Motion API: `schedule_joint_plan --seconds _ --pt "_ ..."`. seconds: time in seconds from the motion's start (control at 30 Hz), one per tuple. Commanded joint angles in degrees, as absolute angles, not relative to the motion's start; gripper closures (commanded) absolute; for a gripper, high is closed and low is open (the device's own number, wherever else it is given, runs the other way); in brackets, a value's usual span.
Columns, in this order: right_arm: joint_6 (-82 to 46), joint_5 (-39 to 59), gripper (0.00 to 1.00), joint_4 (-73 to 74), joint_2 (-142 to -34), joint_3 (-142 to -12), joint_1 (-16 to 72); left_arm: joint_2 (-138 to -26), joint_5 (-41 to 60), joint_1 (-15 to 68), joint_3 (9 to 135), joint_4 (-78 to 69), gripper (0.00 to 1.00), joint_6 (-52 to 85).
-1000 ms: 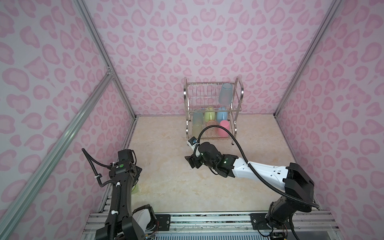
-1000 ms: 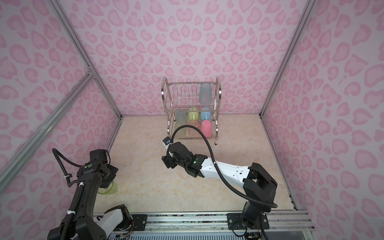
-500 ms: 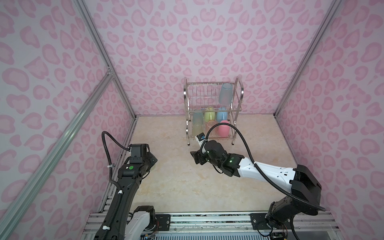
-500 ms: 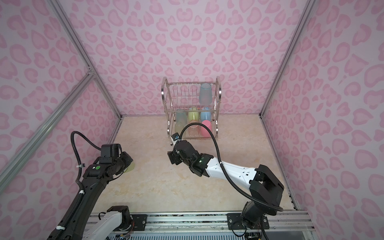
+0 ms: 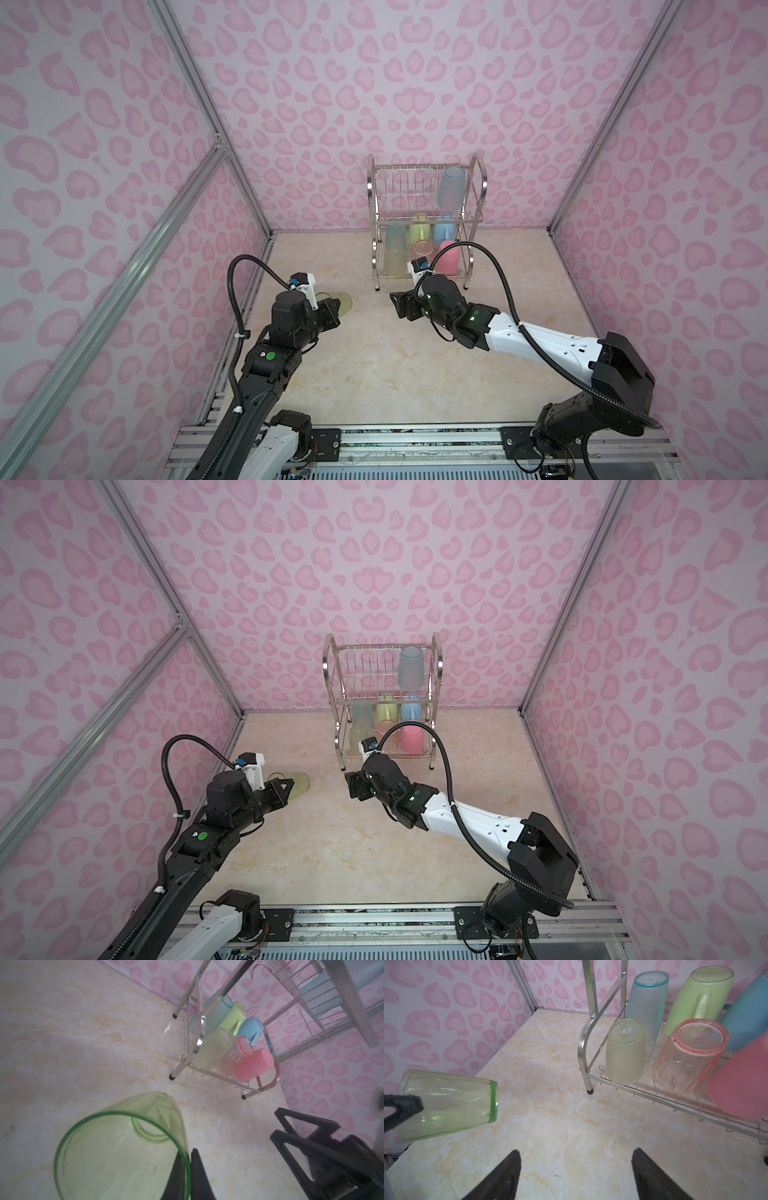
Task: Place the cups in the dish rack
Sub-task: 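Lift the clear green cup with the left gripper toward the right gripper, then close the right gripper on the clear green cup base while the left holds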
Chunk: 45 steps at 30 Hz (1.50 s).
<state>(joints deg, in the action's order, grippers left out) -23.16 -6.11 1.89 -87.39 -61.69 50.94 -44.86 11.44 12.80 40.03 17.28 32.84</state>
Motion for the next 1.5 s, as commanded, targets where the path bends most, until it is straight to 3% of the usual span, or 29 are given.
schedule_joint_plan --seconds 0.0,0.37,0.83,1.47 --pt "-26.7 -5.2 0.17 2.7 -86.8 -61.8 50.5 -43.3 17.0 13.0 38.7 8.6 0.97 30.7" --pt "-43.9 4.1 0.17 6.8 -85.4 -61.2 47.0 -40.5 25.3 14.6 33.6 -7.4 0.97 34.0" --pt "-74.7 10.6 0.18 22.9 -85.5 -59.8 43.0 -44.5 26.5 20.7 32.4 -25.7 0.97 36.9" --pt "-86.8 10.7 0.19 25.4 -88.3 -61.6 44.2 -55.3 27.9 24.0 35.6 -38.6 0.97 38.6"
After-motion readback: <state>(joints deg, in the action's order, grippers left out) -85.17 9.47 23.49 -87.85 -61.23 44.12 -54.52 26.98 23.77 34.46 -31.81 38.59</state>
